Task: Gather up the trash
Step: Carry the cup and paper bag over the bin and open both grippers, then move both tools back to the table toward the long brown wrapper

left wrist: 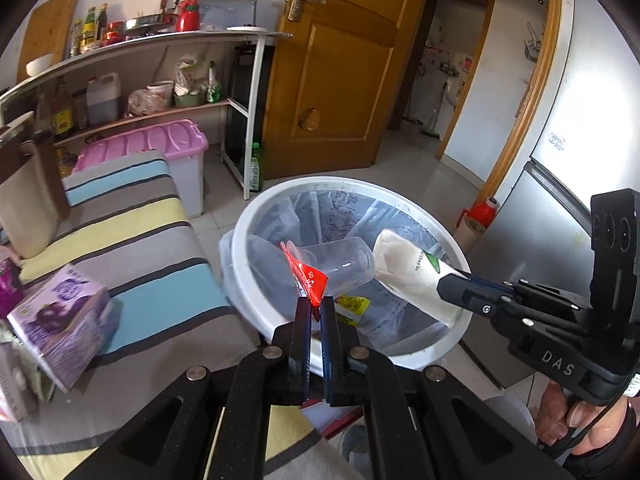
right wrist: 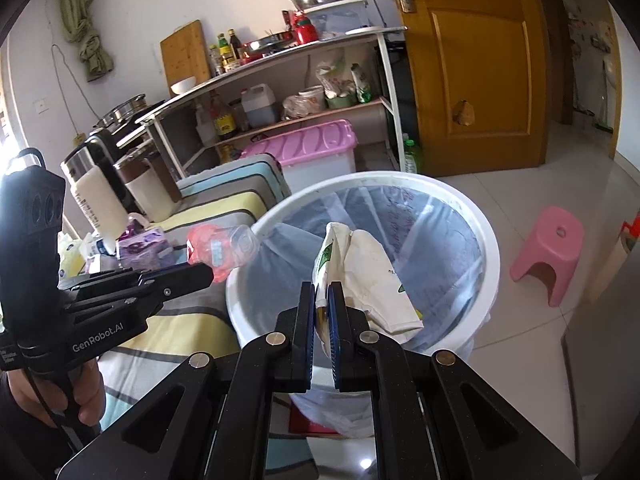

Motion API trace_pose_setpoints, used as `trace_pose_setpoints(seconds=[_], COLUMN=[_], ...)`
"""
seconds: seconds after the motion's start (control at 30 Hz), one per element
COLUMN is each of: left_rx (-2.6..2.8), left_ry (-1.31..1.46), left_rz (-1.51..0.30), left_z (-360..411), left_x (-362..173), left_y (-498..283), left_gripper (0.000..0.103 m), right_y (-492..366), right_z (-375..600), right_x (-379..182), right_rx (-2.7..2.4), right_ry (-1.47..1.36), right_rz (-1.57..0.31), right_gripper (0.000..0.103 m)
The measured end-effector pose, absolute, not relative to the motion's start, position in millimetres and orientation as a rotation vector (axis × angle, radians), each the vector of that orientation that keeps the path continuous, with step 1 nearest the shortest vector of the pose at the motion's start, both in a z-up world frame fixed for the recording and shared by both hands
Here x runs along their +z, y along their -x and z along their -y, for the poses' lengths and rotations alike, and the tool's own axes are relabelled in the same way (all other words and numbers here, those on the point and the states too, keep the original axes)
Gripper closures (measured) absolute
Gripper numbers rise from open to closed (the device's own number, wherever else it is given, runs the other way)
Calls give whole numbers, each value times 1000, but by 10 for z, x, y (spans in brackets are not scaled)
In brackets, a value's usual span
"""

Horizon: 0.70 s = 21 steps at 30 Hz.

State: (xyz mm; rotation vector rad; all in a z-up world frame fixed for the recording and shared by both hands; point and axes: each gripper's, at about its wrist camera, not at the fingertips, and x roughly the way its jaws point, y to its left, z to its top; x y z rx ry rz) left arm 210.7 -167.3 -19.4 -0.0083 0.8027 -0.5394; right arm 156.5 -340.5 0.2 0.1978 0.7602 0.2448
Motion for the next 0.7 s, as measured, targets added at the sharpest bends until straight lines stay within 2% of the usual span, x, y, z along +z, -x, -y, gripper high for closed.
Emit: trace_pose_setpoints(seconds=[0.2, 0.37, 0.53, 0.7], left_rx=[-562, -563, -556, -548], left_ry=[2, 14, 44, 75], left_rz=[-824, -826, -819, -802], left_z=[1764, 1737, 1661, 1518], left_x=[-246, -236, -173, -106], left_y=[-2191, -2191, -2157, -2045], left_gripper=[98, 91, 91, 91], right_y=[-1655, -1685, -1633, -1529], right_z=[3470, 3507, 3498, 3419], right_x=[-106, -134, -72, 27], right_rx=[226, 214, 218, 231], right_ry=[-217, -231, -230, -222], right_rz=[-787, -795, -780, -762], right_gripper=[94, 91, 78, 74])
